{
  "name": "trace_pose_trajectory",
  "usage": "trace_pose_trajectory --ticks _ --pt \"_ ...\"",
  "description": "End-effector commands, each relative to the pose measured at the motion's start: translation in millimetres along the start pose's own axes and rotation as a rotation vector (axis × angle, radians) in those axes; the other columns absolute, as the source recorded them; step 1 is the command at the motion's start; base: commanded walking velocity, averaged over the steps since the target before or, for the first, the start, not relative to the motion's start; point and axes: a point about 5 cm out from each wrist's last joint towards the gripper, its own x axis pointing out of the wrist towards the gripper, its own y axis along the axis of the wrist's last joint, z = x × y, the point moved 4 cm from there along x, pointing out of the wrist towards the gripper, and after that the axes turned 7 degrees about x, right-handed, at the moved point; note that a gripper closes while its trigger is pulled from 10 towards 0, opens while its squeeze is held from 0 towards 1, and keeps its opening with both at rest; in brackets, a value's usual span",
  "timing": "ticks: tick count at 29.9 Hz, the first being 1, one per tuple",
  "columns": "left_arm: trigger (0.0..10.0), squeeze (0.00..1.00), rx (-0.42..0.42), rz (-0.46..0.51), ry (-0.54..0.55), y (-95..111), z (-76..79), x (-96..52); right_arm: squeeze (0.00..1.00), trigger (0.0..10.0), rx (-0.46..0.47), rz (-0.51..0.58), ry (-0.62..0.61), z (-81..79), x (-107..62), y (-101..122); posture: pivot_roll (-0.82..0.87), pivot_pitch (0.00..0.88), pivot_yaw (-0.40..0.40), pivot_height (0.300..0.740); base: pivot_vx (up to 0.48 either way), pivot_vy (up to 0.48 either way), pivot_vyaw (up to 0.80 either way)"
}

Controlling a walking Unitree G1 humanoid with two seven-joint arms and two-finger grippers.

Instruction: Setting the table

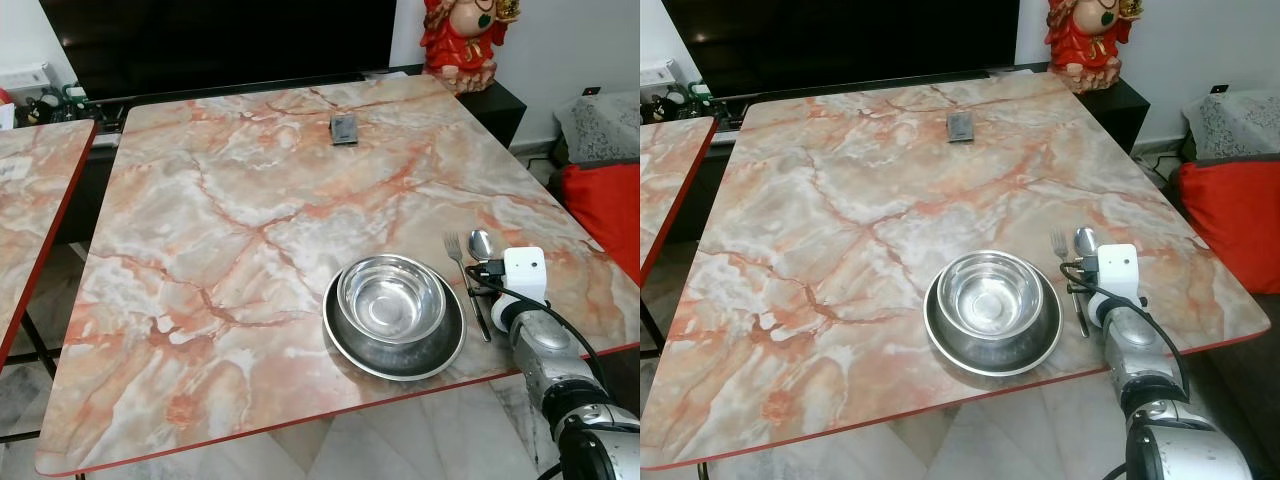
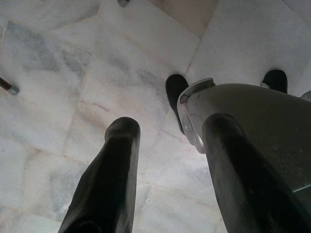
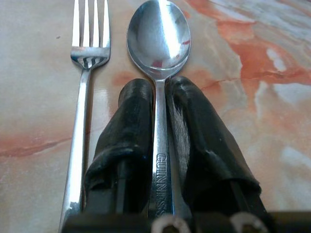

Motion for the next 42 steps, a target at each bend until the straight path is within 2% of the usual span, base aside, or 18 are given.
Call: trace_pose_trajectory --ticks 1,9,14,16,21,26,30,33,37,42 --pt "10.0 0.00 -0.006 -0.033 0.002 -11 -0.5 -2.7 0.00 10.0 0.009 0.017 -0.005 -0.3 -0.5 1 -0.02 0.155 0.029 0.740 0.000 0.000 0.00" --pt "10.0 0.00 -0.008 -0.034 0.002 -12 -1.1 -3.3 0.00 10.0 0.012 0.112 -0.044 4.8 -0.7 17 -0.02 0.155 0.027 0.740 0.000 0.000 0.00" --pt "10.0 0.00 -0.010 -0.040 0.004 -17 -0.8 -5.1 0.00 10.0 0.023 0.254 -0.081 8.6 -4.0 40 -0.02 0.149 0.024 0.740 0.000 0.000 0.00" --pt "10.0 0.00 -0.010 -0.041 0.004 -17 0.6 -4.8 0.00 10.0 0.004 0.353 -0.091 9.9 -9.0 56 -0.02 0.145 0.022 0.740 0.000 0.000 0.00" --pt "10.0 0.00 -0.011 -0.038 0.005 -16 1.8 -4.2 0.00 10.0 0.044 0.445 -0.110 10.5 -16.6 67 -0.02 0.130 0.018 0.740 0.000 0.000 0.00" --pt "10.0 0.00 -0.016 -0.034 0.009 -15 2.0 -4.0 0.00 10.0 0.079 0.489 -0.103 0.7 -26.0 63 -0.02 0.112 0.017 0.740 0.000 0.000 0.00" --pt "10.0 0.00 -0.025 -0.026 0.016 -12 3.2 -2.6 0.00 10.0 0.107 0.483 -0.039 -24.9 -36.1 44 -0.02 0.046 0.008 0.740 0.000 0.000 0.00" --pt "10.0 0.00 -0.025 -0.011 0.021 -4 2.0 -0.5 0.00 10.0 0.113 0.480 -0.026 -31.9 -38.3 41 -0.03 0.016 0.006 0.740 0.000 0.000 0.00" --pt "10.0 0.00 -0.020 0.004 0.024 5 0.7 2.4 0.00 10.0 0.105 0.483 -0.003 -38.8 -40.8 43 -0.04 0.000 0.006 0.740 0.000 0.000 0.00" --pt "10.0 0.00 -0.019 0.012 0.023 12 1.2 4.5 0.00 10.0 0.111 0.476 -0.008 -38.8 -42.5 44 -0.05 0.000 0.009 0.740 0.000 0.000 0.00"
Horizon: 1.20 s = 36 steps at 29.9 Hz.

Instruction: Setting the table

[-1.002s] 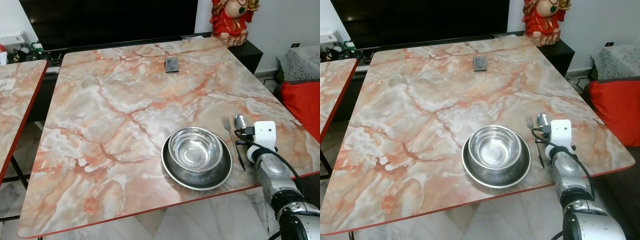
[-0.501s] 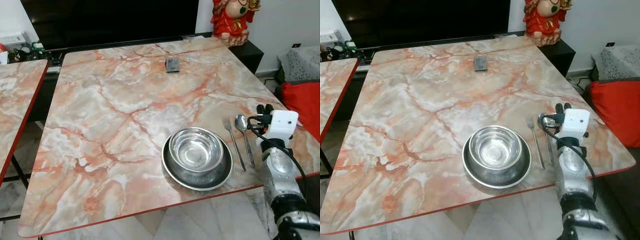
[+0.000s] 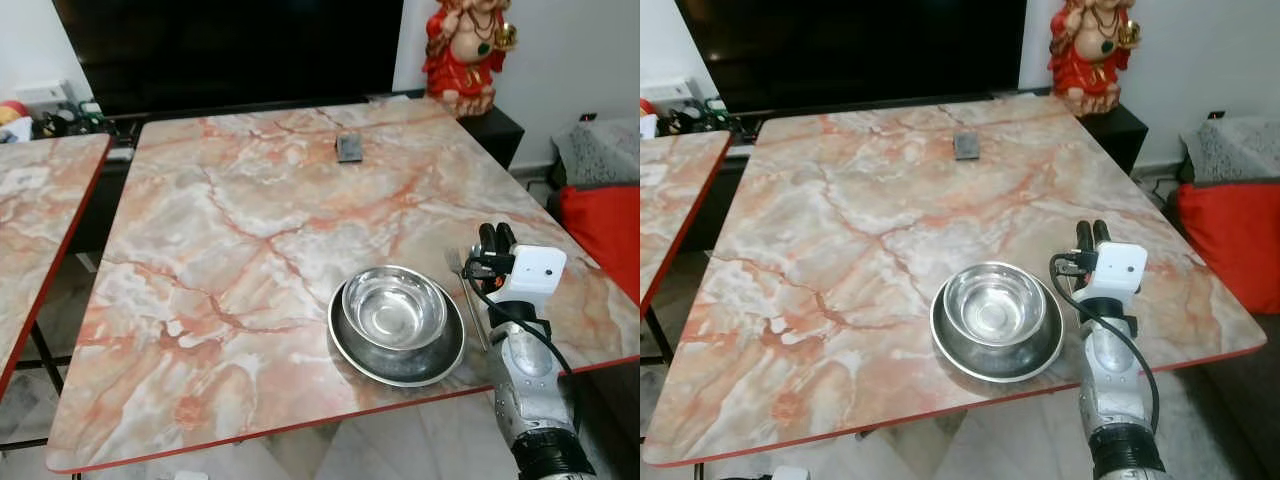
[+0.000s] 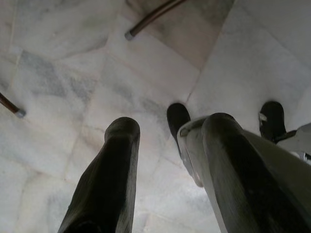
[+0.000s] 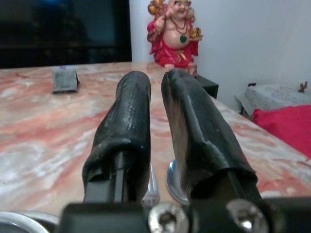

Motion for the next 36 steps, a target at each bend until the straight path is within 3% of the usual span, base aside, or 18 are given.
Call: trace_pose_trajectory --ticks 1,10,20,28,36 --pt "10.0 0.00 -0.016 -0.026 0.003 -6 1.5 -0.7 0.00 10.0 -0.002 -0.018 -0.005 0.2 -3.2 -3 -0.05 0.000 0.010 0.740 0.000 0.000 0.00" --pt "10.0 0.00 -0.009 -0.010 0.006 -2 -2.6 -0.5 0.00 10.0 0.015 -0.036 0.020 -15.1 -9.1 -9 -0.05 0.000 0.028 0.740 0.000 0.000 0.00" --pt "10.0 0.00 -0.016 -0.014 0.008 -5 -5.4 -1.7 0.00 10.0 0.003 -0.037 0.042 -22.7 -13.9 -10 -0.05 0.000 0.042 0.740 0.000 0.000 0.70" --pt "10.0 0.00 -0.010 -0.047 0.021 -15 -18.4 -6.2 0.00 10.0 0.021 -0.026 0.023 -24.0 -13.9 -7 -0.02 0.000 0.061 0.740 0.000 0.480 0.79" --pt "10.0 0.00 -0.016 -0.082 0.039 -27 -30.7 -12.0 0.00 10.0 0.060 -0.034 0.020 -27.4 -18.5 -10 -0.01 0.001 0.059 0.740 0.000 0.480 0.11"
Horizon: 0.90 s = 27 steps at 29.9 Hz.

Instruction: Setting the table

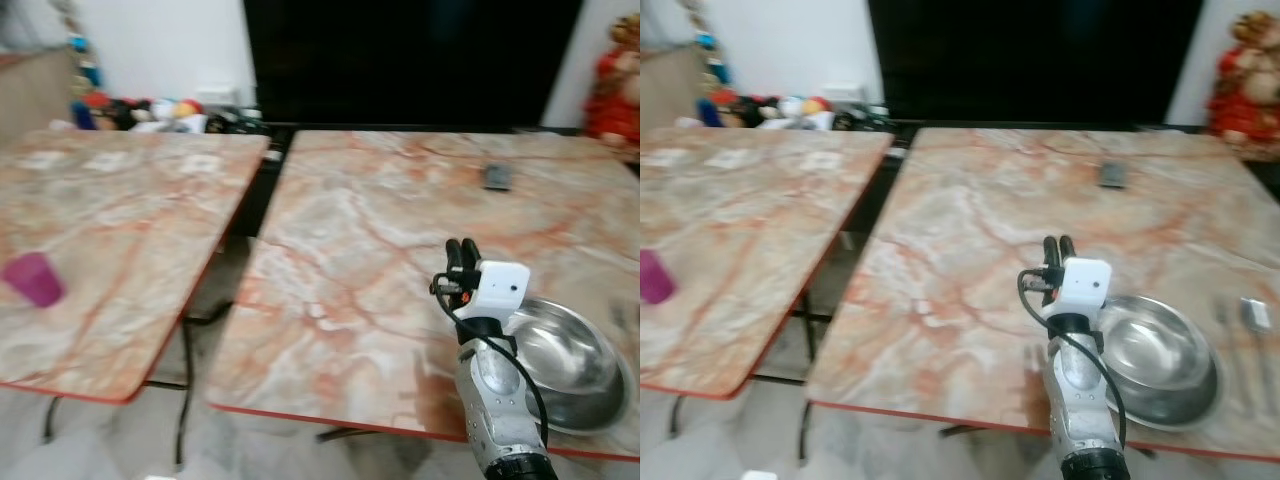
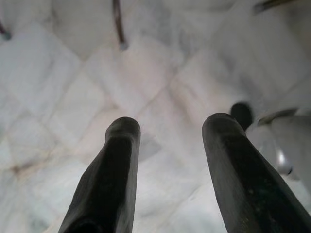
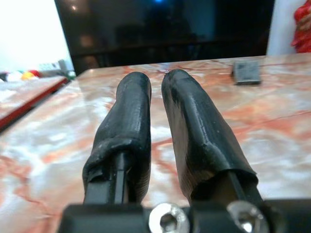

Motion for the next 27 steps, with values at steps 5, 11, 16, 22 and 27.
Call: trace_pose_trajectory --ticks 5,11,16,22,27 --pt "10.0 0.00 -0.030 -0.046 -0.009 -15 1.7 -3.2 0.00 10.0 -0.020 0.012 -0.011 4.8 -0.2 5 -0.01 0.012 0.053 0.740 0.000 0.480 0.16" --pt "10.0 0.00 -0.040 -0.056 -0.003 -20 -0.3 -4.9 0.00 10.0 -0.020 0.010 -0.003 2.4 0.6 5 0.00 0.020 0.045 0.740 0.000 0.480 0.80" --pt "10.0 0.00 -0.046 -0.074 -0.011 -28 8.5 -6.5 0.00 10.0 -0.004 0.019 -0.009 1.6 1.6 8 0.00 0.026 0.043 0.740 0.000 0.480 0.32" --pt "10.0 0.00 -0.051 -0.070 -0.025 -30 21.2 -5.9 0.00 10.0 0.015 0.016 -0.012 -1.3 1.1 7 0.00 0.036 0.037 0.740 0.000 0.480 0.00" --pt "10.0 0.00 -0.054 -0.064 -0.030 -30 26.5 -5.7 0.00 10.0 0.019 0.019 -0.017 -1.7 0.9 8 0.00 0.043 0.034 0.740 0.000 0.480 0.00"
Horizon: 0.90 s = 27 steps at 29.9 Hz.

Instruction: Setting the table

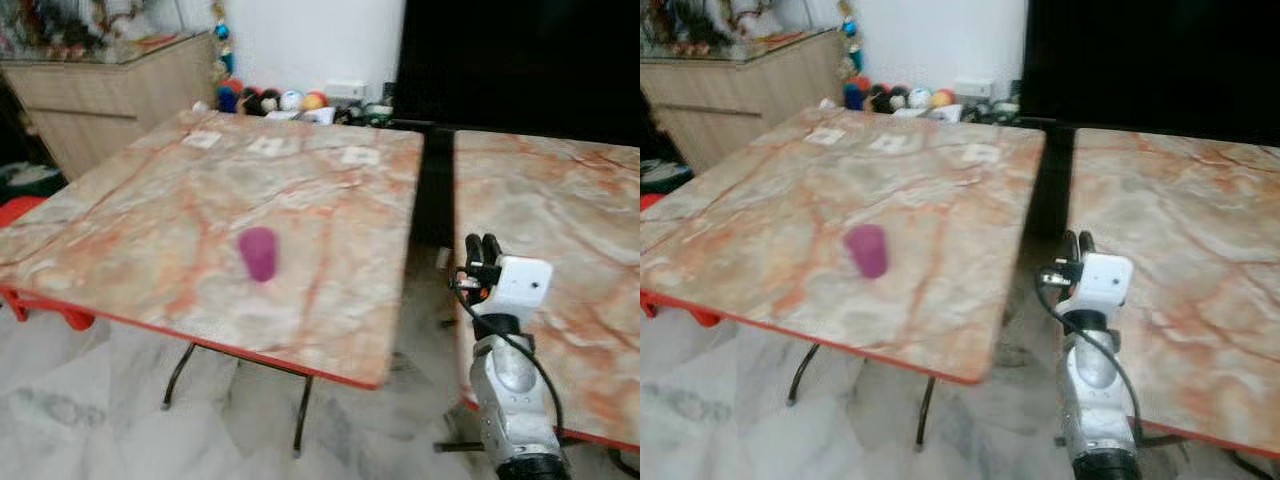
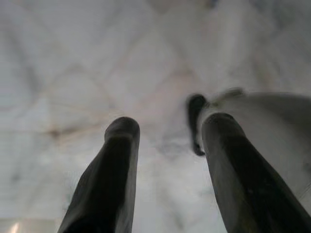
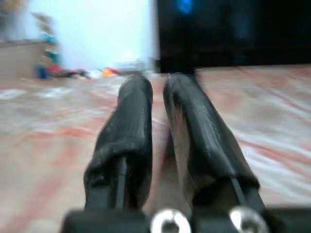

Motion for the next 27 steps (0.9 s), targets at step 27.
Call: trace_pose_trajectory --ticks 27 --pt "10.0 0.00 -0.003 0.068 -0.026 29 29.7 9.1 0.00 10.0 -0.015 0.032 -0.070 18.5 -3.4 14 -0.01 0.073 0.014 0.740 0.000 0.292 0.00"
